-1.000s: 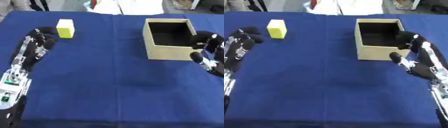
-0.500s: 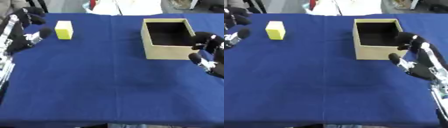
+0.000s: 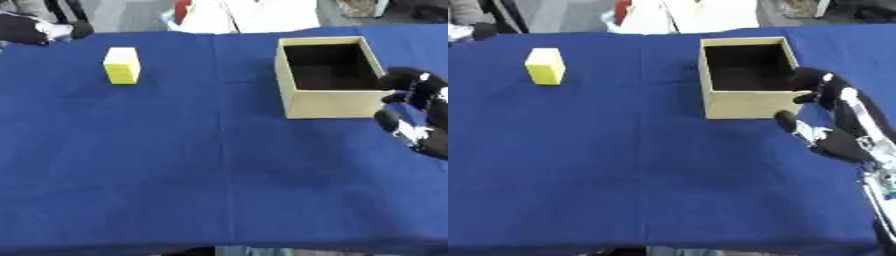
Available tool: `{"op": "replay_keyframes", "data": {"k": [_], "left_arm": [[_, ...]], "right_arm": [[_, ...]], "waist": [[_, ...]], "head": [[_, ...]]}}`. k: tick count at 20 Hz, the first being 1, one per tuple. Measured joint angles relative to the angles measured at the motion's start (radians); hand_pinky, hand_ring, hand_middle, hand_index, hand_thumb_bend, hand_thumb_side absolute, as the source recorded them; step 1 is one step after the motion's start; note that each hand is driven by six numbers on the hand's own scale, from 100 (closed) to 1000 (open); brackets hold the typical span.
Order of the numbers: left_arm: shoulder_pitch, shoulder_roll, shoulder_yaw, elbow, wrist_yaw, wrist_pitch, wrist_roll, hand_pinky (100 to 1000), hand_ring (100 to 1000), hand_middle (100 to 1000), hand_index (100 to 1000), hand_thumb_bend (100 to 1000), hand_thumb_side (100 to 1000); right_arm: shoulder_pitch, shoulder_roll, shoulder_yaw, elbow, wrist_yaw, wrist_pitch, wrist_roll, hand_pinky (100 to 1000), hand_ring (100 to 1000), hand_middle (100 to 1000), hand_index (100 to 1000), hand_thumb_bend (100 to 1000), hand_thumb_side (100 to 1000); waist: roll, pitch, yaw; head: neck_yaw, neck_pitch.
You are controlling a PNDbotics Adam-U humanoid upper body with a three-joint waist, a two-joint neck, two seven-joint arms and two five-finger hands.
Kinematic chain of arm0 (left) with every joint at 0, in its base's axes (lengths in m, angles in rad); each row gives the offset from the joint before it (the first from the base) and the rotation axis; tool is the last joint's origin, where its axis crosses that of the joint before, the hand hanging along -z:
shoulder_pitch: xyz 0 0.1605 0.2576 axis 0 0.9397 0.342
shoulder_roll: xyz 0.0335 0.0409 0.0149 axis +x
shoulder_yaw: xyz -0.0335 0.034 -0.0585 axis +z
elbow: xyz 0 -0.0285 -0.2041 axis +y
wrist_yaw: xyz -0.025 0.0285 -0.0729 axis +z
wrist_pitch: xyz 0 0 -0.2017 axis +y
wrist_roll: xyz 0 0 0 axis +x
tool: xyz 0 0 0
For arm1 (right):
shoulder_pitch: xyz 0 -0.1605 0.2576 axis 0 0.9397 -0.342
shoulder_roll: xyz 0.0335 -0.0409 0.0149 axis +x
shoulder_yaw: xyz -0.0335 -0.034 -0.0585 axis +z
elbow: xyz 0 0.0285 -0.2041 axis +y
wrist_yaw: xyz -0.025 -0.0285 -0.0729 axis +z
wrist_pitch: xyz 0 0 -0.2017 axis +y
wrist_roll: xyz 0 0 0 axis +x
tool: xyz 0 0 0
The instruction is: Pick up objects on the table and place them in the box.
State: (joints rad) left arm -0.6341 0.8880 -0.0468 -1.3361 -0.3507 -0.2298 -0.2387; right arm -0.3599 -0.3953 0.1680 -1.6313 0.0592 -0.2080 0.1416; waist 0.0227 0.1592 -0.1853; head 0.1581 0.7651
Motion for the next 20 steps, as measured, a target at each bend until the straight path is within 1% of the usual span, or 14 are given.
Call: {"op": "replay_keyframes", "data": {"k": [2,5,9,12,15,18,20], "left_arm": [[-0.06,-0.014,-0.017,0.09,-0.087,-0.029,-0.041,760,696,681,767,719,418],[-0.141,-0.06,-0.027,0.219,-0.228,-0.064,-0.08,764,711,690,769,711,388],[-0.228,-0.133,-0.026,0.378,-0.419,-0.084,-0.079,772,732,705,769,731,367],[-0.272,-0.183,-0.011,0.48,-0.542,-0.084,-0.06,778,744,717,773,730,358],[-0.295,-0.217,0.005,0.552,-0.629,-0.082,-0.049,781,752,727,780,729,350],[-0.301,-0.234,0.016,0.587,-0.678,-0.081,-0.043,780,751,726,779,721,350],[-0.302,-0.239,0.022,0.599,-0.696,-0.078,-0.035,774,744,721,777,691,333]], "right_arm": [[0.0,-0.004,0.002,0.001,0.0,0.0,0.004,710,784,749,870,550,503],[0.0,-0.006,0.005,0.006,-0.002,0.0,0.007,710,784,748,870,547,504],[0.001,-0.006,0.006,0.006,-0.005,0.0,0.011,710,784,748,870,543,504],[0.0,-0.006,0.008,0.006,-0.008,0.001,0.013,710,784,748,870,539,504],[0.0,-0.006,0.011,0.006,-0.009,0.0,0.015,710,783,747,871,532,503],[0.0,-0.006,0.011,0.007,-0.01,0.0,0.017,710,783,746,871,530,503],[0.0,-0.006,0.011,0.007,-0.013,0.0,0.018,710,783,746,871,525,502]], "waist": [[0.001,0.0,-0.004],[0.006,0.0,-0.01],[0.005,0.0,-0.021],[0.002,0.001,-0.032],[0.0,0.005,-0.041],[-0.001,0.007,-0.046],[-0.001,0.008,-0.047]], "head": [[0.004,0.0],[0.008,0.0],[0.014,0.0],[0.018,0.0],[0.024,0.0],[0.026,0.0],[0.027,0.0]]}}
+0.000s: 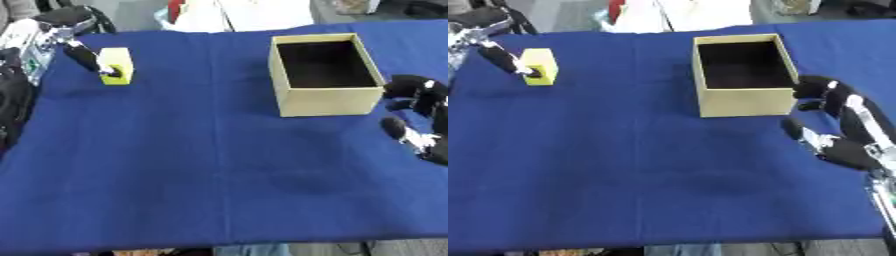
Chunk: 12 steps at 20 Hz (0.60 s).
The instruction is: Pick up objects on the table and place them in the box.
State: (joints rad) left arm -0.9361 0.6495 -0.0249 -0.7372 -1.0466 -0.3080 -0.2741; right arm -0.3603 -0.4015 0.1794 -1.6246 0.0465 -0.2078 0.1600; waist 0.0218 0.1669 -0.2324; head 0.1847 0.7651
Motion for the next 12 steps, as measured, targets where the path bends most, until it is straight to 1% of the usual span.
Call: {"op": "replay_keyframes", "data": {"k": [5,9,12], "left_arm": [[-0.001,-0.004,0.016,0.026,-0.035,0.027,0.039,757,723,702,767,643,291],[0.0,-0.008,0.029,0.055,-0.05,0.057,0.078,755,716,698,765,632,283],[0.002,-0.008,0.035,0.072,-0.053,0.067,0.091,754,715,697,765,619,273]], "right_arm": [[0.0,0.0,0.0,0.003,-0.004,0.001,0.002,710,783,746,871,518,504],[0.0,0.001,0.002,0.005,-0.006,0.001,0.004,710,782,745,871,514,503],[-0.001,0.002,0.006,0.005,-0.006,0.001,0.007,710,782,745,871,511,503]], "waist": [[-0.002,0.0,-0.002],[-0.005,0.003,-0.01],[-0.005,0.007,-0.015]], "head": [[0.003,0.0],[0.006,0.0],[0.008,0.0]]}}
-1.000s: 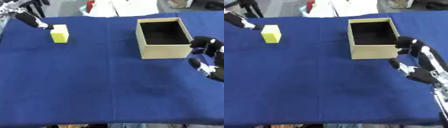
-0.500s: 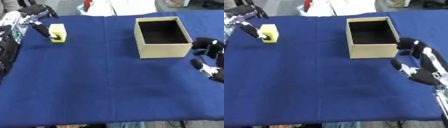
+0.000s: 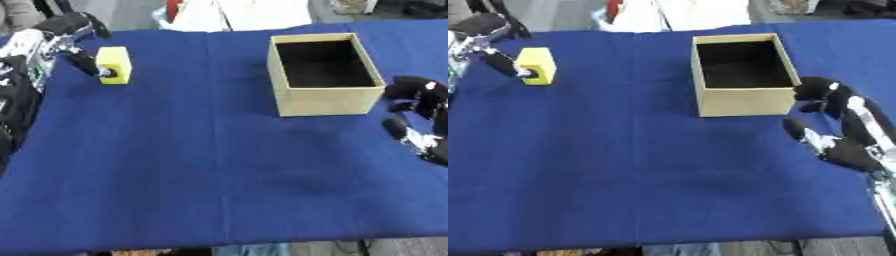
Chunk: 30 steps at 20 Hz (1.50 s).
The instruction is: Pick up objects on the table and place them in the box.
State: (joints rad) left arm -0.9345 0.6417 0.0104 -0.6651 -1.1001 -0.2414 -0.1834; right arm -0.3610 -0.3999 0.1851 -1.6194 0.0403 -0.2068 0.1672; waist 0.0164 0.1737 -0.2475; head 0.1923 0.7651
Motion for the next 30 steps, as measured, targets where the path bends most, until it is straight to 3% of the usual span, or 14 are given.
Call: {"op": "replay_keyframes", "data": {"k": [12,17,19,23,30], "left_arm": [[0.008,-0.008,0.012,0.024,-0.001,0.018,0.026,730,666,647,742,570,202],[0.01,-0.008,0.014,0.024,0.001,0.022,0.05,697,567,533,694,555,152],[0.01,-0.009,0.014,0.024,0.006,0.021,0.057,665,489,453,648,512,100],[0.013,-0.01,0.014,0.018,0.021,0.019,0.088,613,367,316,545,403,100],[0.017,-0.011,0.01,-0.049,0.095,0.003,0.133,607,341,288,520,363,100]], "right_arm": [[0.0,0.008,0.001,0.001,-0.004,-0.001,0.005,709,781,743,871,501,504],[-0.001,0.01,0.0,0.006,-0.005,-0.004,0.009,708,781,743,871,496,504],[-0.001,0.012,0.0,0.007,-0.005,-0.006,0.011,708,781,743,871,493,504],[-0.001,0.016,0.0,0.009,-0.006,-0.008,0.013,709,781,743,871,486,504],[0.0,0.016,-0.003,0.013,-0.007,-0.008,0.013,709,781,743,871,482,506]], "waist": [[-0.001,0.013,-0.014],[-0.001,0.016,-0.017],[-0.001,0.016,-0.018],[-0.001,0.018,-0.018],[0.001,0.017,-0.011]], "head": [[0.006,0.0],[0.007,0.0],[0.007,0.0],[0.007,0.0],[0.004,0.0]]}}
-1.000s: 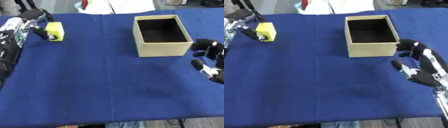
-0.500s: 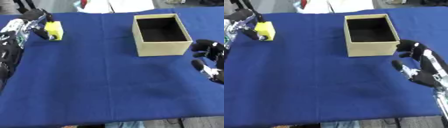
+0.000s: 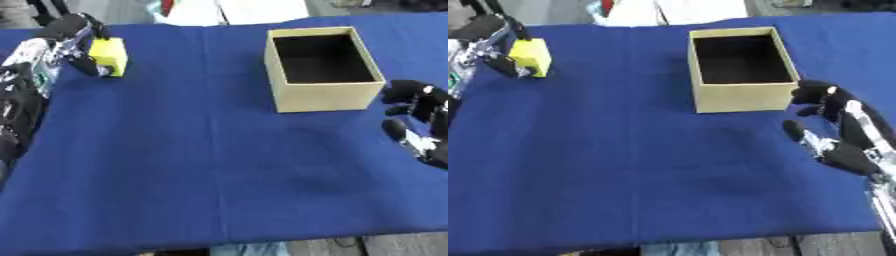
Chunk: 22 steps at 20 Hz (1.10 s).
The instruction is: Pick up objects on the table and place them in the box.
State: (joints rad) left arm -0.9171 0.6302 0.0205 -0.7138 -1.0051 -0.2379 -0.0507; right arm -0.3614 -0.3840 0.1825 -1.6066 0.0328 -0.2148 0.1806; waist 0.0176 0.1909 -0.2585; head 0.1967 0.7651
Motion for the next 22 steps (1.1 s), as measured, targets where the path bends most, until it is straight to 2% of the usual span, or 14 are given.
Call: {"op": "replay_keyframes", "data": {"k": [7,10,17,22], "left_arm": [[-0.037,0.006,-0.035,-0.134,0.095,-0.026,-0.009,608,348,297,528,374,100],[-0.07,-0.021,-0.064,-0.187,0.124,-0.046,-0.022,606,347,294,529,372,100],[-0.149,-0.175,-0.134,-0.265,0.159,-0.087,-0.05,608,350,297,531,370,100],[-0.16,-0.279,-0.169,-0.266,0.146,-0.115,-0.068,612,360,309,544,372,100]], "right_arm": [[0.001,0.0,-0.003,0.002,0.0,0.001,0.003,710,781,743,871,478,509],[0.001,0.0,-0.002,0.003,-0.001,0.0,0.008,710,781,742,871,478,510],[-0.005,0.009,0.017,0.004,-0.009,0.0,0.028,711,781,742,871,477,510],[-0.027,0.025,0.04,0.004,-0.011,0.0,0.054,711,780,740,869,476,510]], "waist": [[0.012,-0.015,0.005],[0.012,-0.019,0.003],[0.015,-0.024,-0.031],[0.015,-0.024,-0.069]], "head": [[-0.001,0.0],[0.004,0.0],[0.032,0.0],[0.051,0.0]]}}
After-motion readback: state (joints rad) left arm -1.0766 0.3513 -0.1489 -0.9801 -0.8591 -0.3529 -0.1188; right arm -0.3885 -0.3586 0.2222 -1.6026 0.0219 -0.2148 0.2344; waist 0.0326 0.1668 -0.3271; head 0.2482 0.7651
